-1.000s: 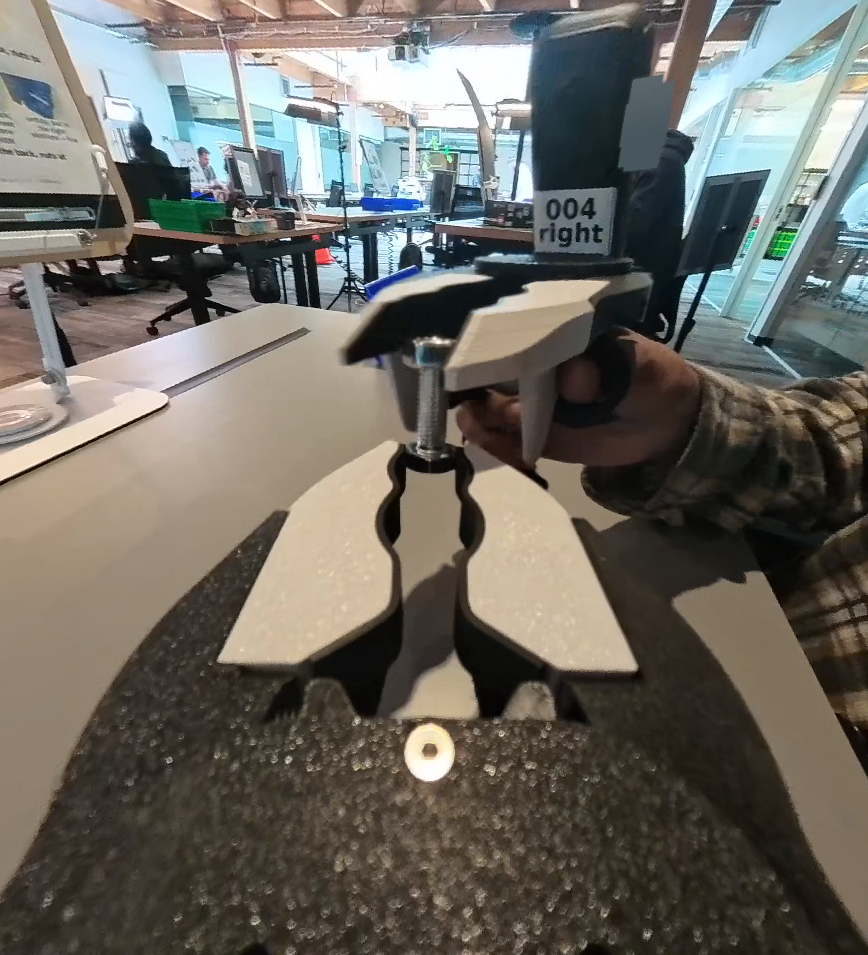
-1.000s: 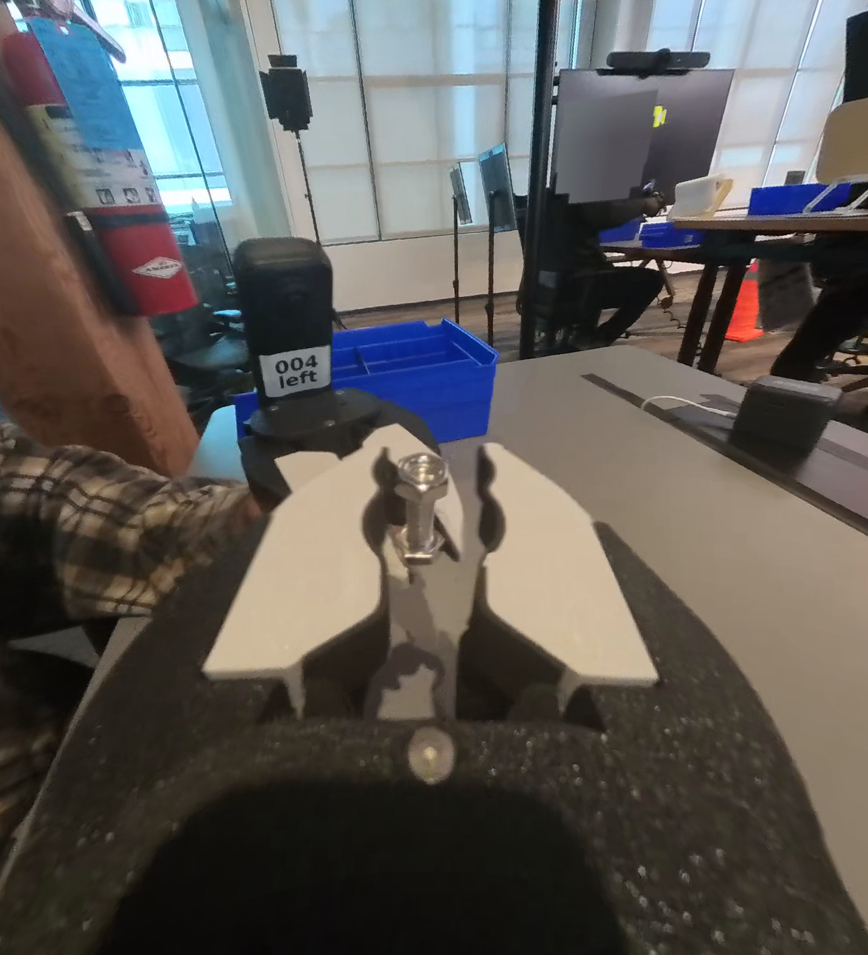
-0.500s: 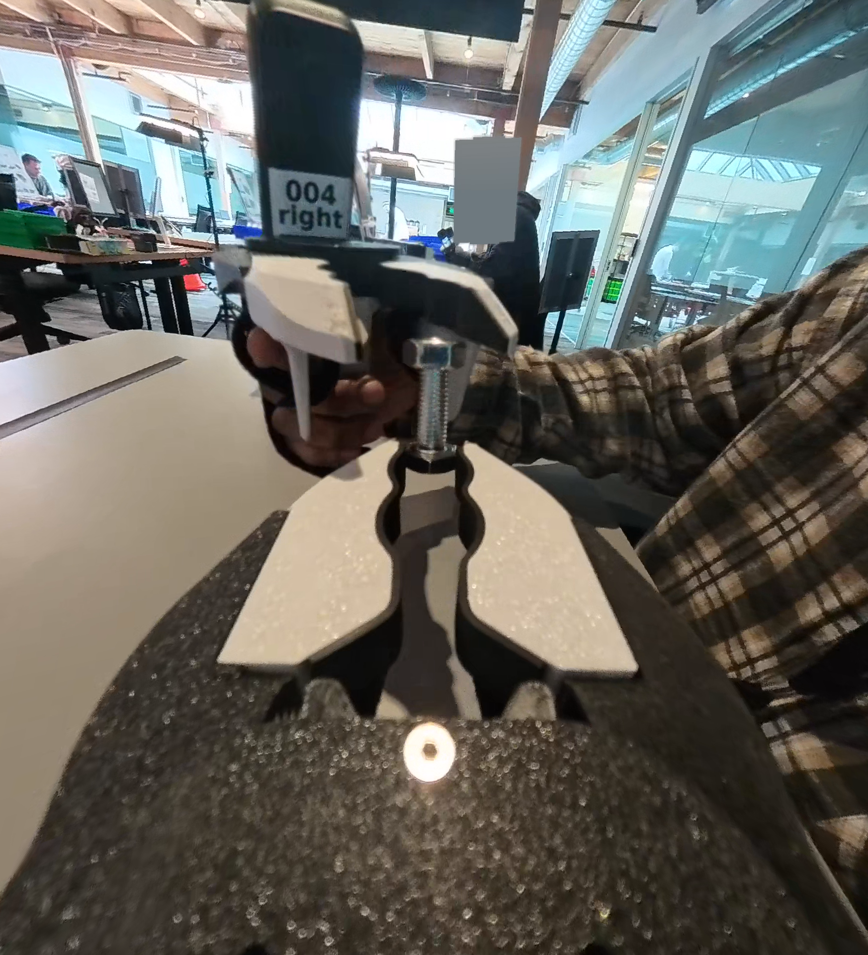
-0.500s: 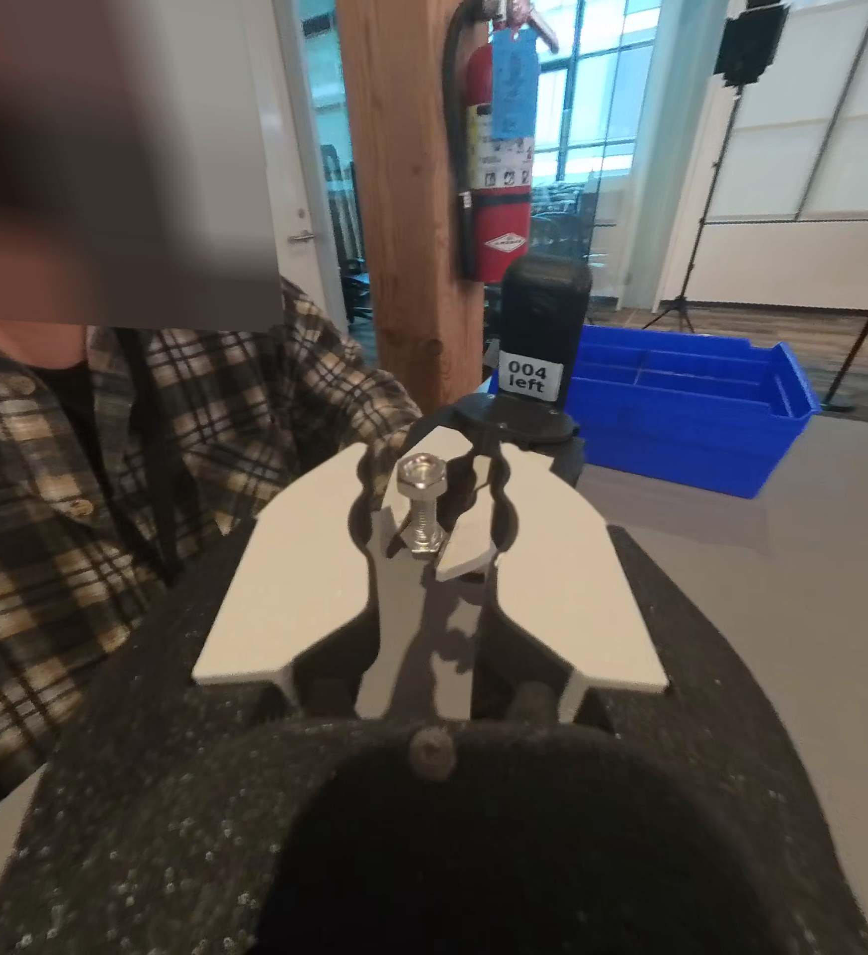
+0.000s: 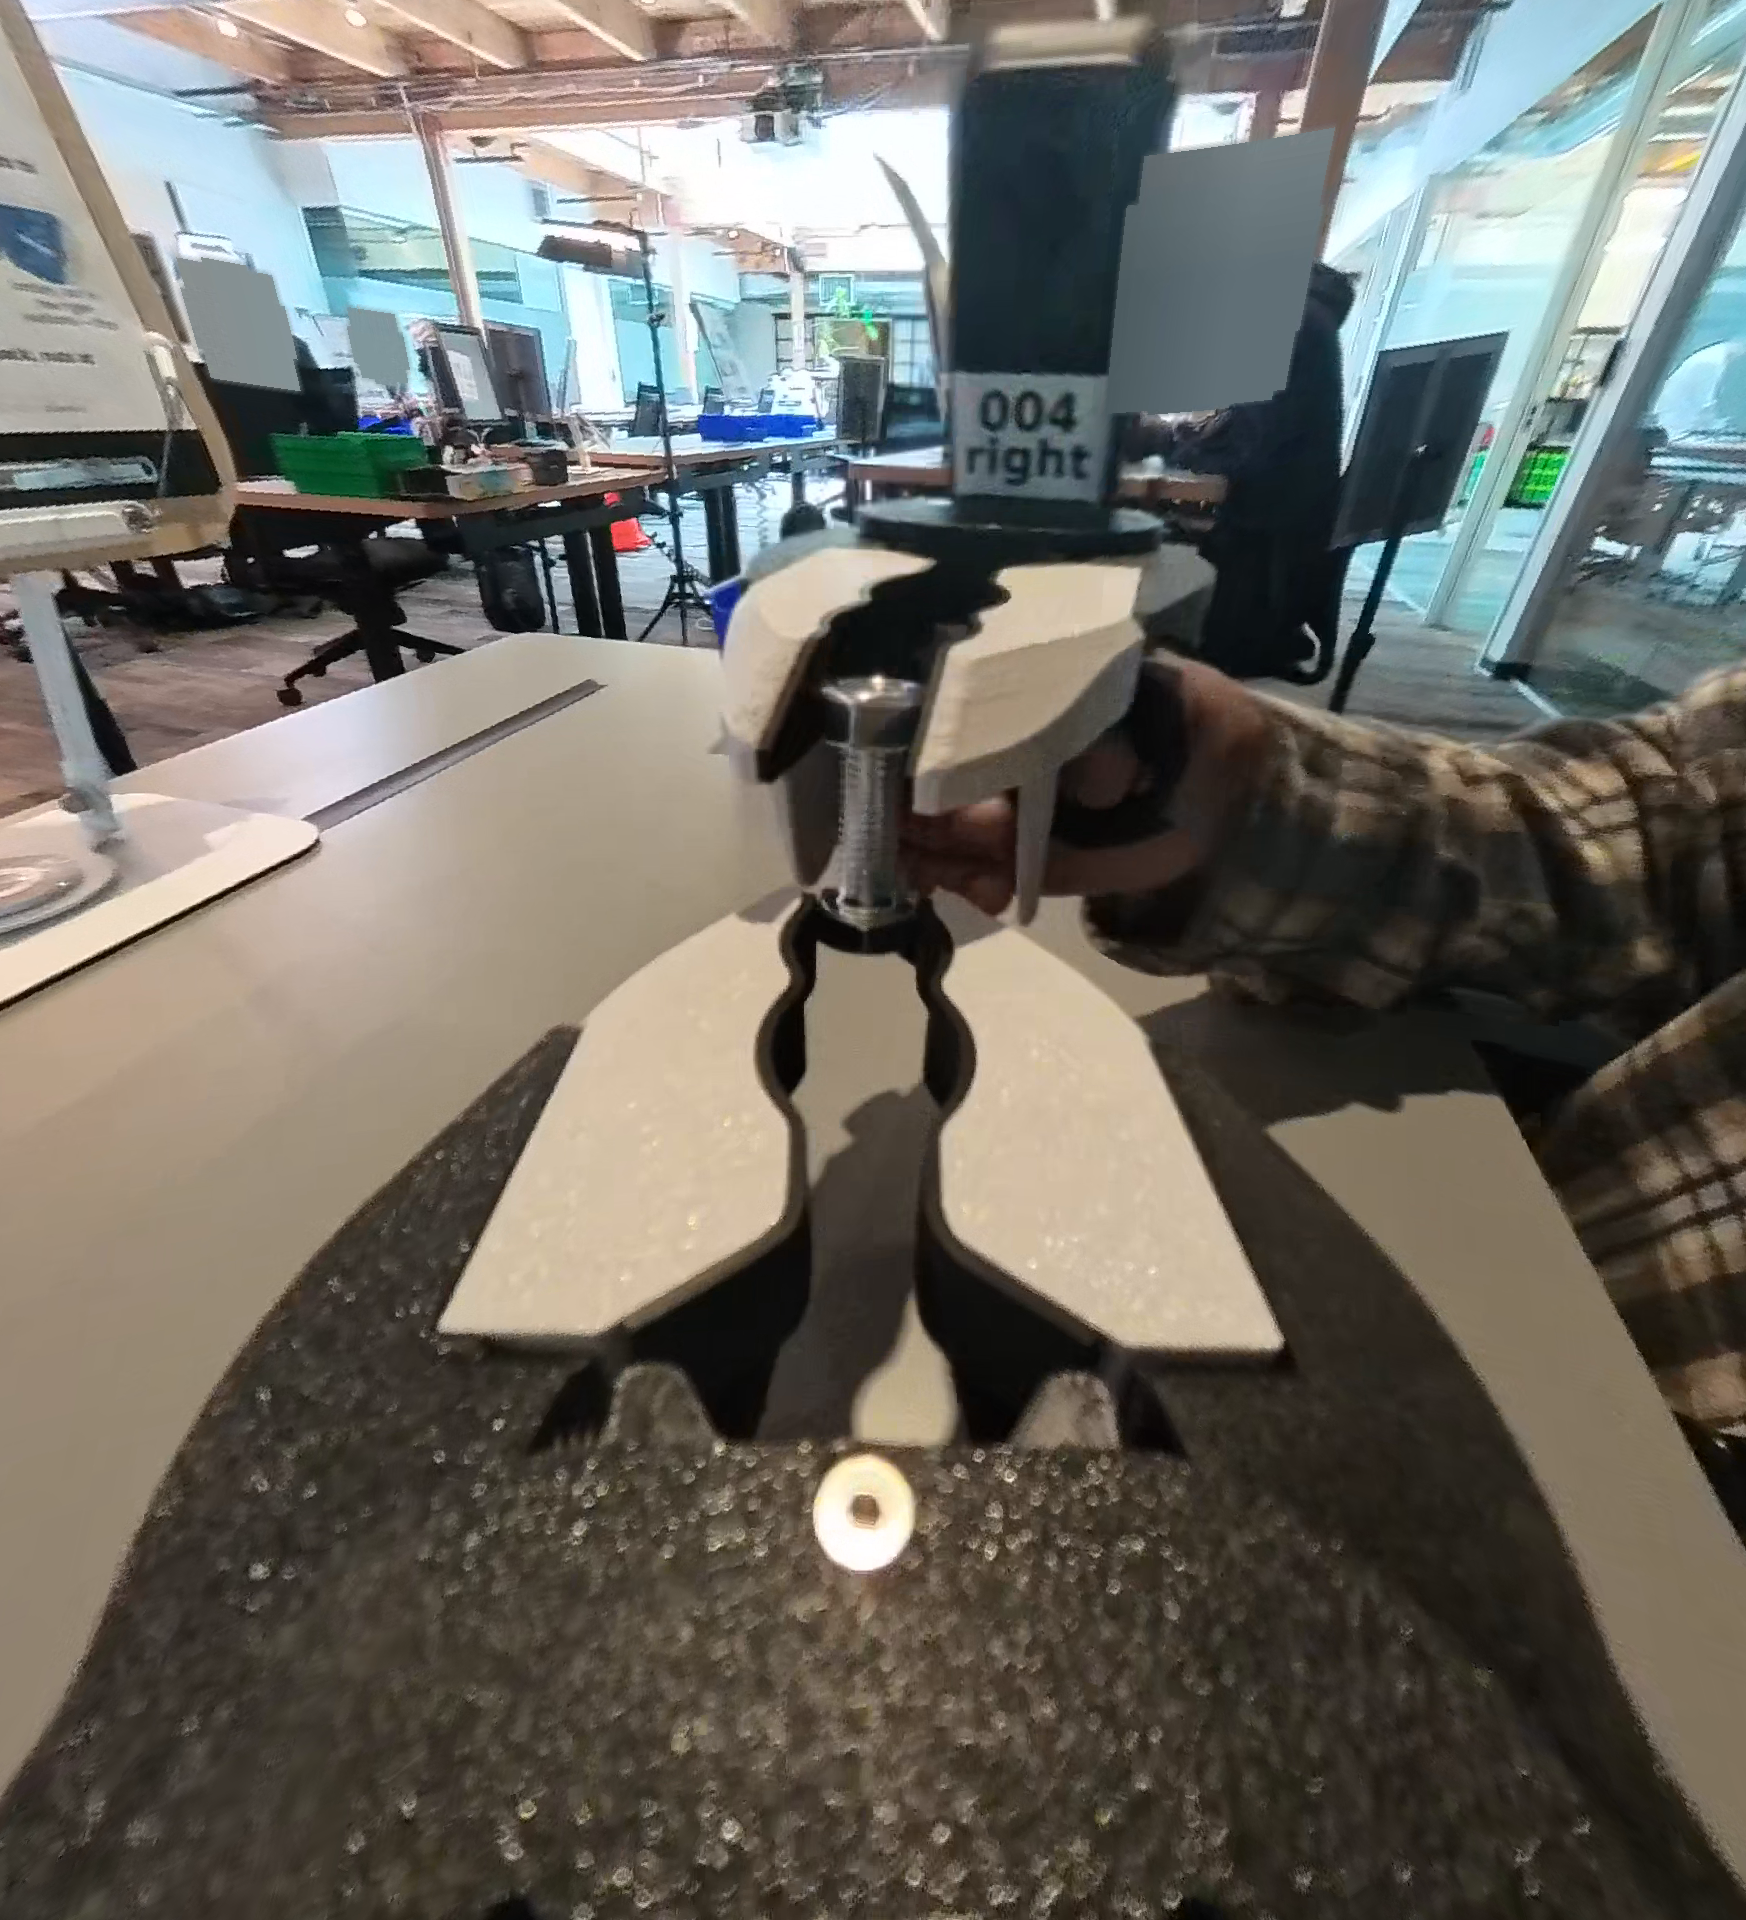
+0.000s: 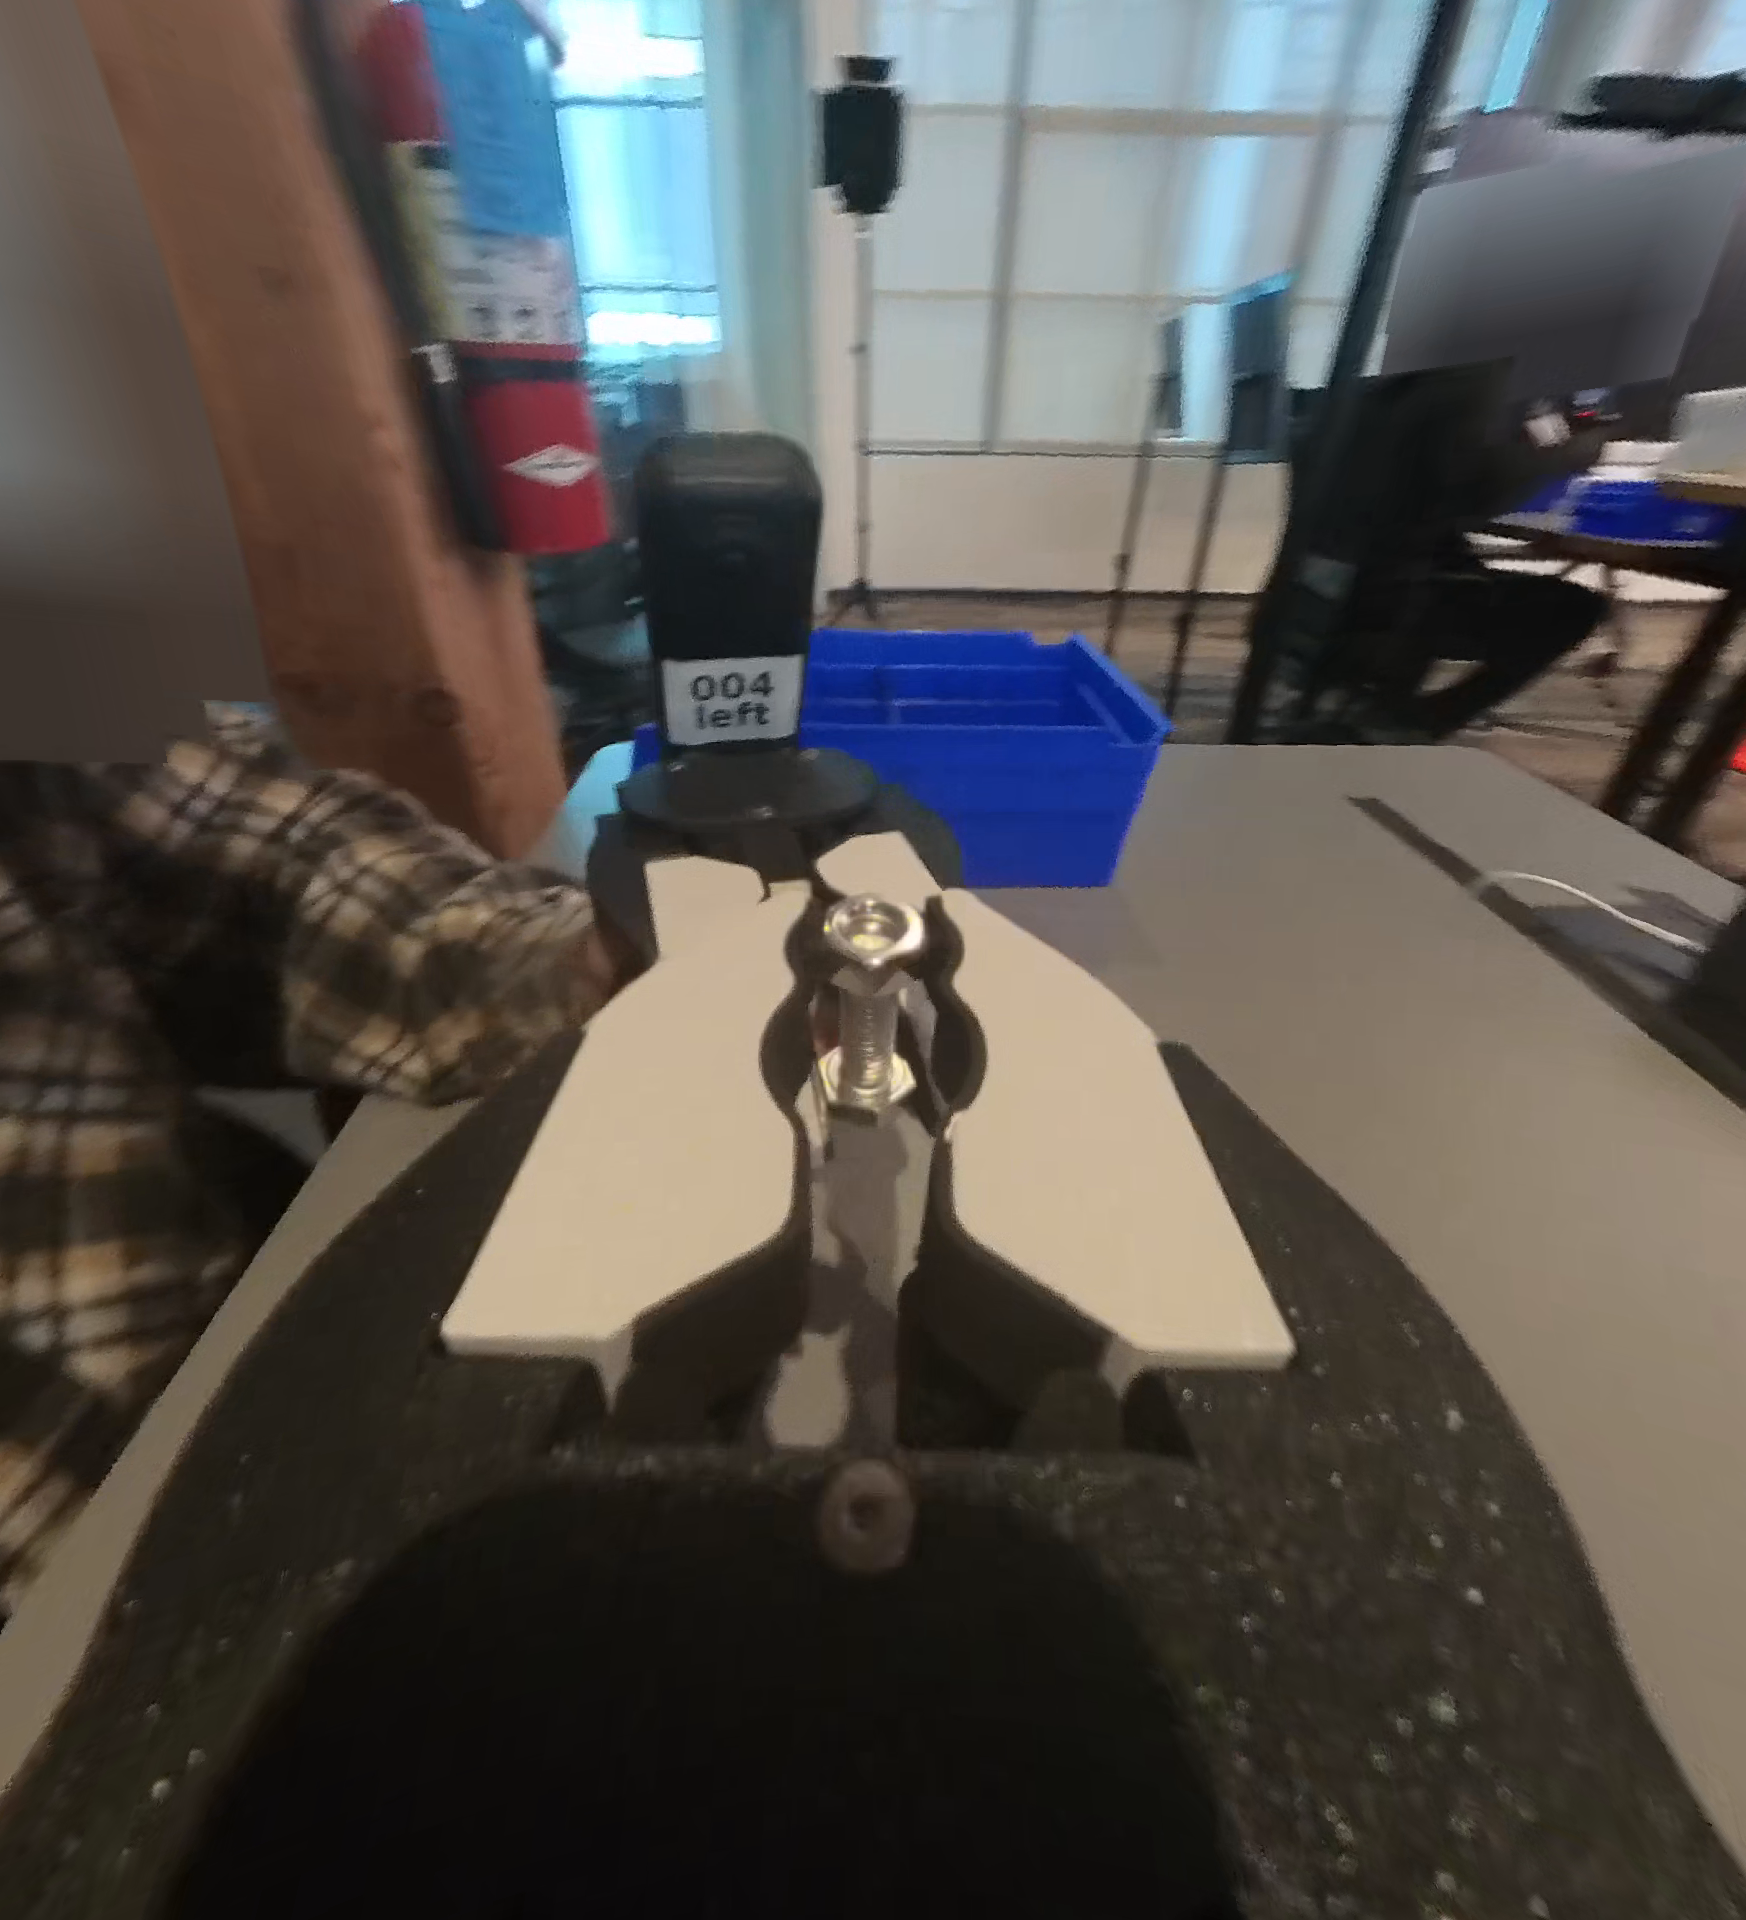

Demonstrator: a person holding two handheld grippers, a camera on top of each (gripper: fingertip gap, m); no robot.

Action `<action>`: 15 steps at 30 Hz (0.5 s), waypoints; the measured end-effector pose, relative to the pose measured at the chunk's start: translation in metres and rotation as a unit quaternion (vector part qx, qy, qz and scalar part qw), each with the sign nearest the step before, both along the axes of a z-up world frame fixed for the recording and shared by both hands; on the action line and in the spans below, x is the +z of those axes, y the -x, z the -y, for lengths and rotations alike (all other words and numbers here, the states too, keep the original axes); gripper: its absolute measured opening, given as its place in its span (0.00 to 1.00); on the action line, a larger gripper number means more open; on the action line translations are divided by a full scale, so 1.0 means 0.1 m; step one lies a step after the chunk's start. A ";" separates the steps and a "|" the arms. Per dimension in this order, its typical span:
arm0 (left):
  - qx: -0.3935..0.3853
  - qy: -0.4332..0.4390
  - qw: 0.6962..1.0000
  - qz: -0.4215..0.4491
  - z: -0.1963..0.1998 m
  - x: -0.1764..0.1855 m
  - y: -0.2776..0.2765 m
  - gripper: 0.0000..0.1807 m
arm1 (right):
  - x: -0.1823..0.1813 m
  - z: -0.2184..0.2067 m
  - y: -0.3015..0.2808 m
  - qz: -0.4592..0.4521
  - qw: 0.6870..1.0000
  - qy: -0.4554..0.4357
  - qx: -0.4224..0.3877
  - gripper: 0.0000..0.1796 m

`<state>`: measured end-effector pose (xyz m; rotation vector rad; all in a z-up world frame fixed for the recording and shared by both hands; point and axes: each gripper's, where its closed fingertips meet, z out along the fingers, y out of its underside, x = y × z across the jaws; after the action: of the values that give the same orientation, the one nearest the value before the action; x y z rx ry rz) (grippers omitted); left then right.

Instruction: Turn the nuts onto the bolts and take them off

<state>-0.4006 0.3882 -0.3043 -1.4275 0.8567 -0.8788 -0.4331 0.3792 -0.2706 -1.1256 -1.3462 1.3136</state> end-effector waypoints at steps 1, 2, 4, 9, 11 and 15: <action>0.002 0.000 1.000 -0.003 0.00 -0.01 0.00 0.10 | 0.00 -0.01 0.00 -0.008 1.000 0.006 -0.024 0.10; 0.003 0.001 1.000 -0.003 -0.01 -0.01 0.00 0.10 | 0.00 -0.03 0.00 -0.017 0.999 0.014 -0.047 0.10; 0.000 0.005 1.000 -0.002 -0.01 -0.02 -0.01 0.10 | -0.01 -0.04 0.00 -0.027 0.996 0.029 -0.074 0.10; -0.022 0.018 0.999 0.018 0.02 0.00 -0.03 0.10 | 0.09 -0.01 -0.09 -0.055 0.997 0.018 -0.051 0.41; -0.032 0.029 0.998 0.034 0.03 0.02 -0.02 0.10 | 0.13 0.05 -0.10 -0.055 0.998 0.020 -0.018 0.46; -0.034 0.036 0.998 0.042 0.02 0.03 -0.01 0.09 | 0.12 0.28 -0.06 -0.037 0.998 0.009 0.041 0.48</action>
<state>-0.3999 0.3866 -0.3016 -1.4189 0.8217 -1.0236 -0.4266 0.3509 -0.2583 -1.0332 -1.3416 1.4153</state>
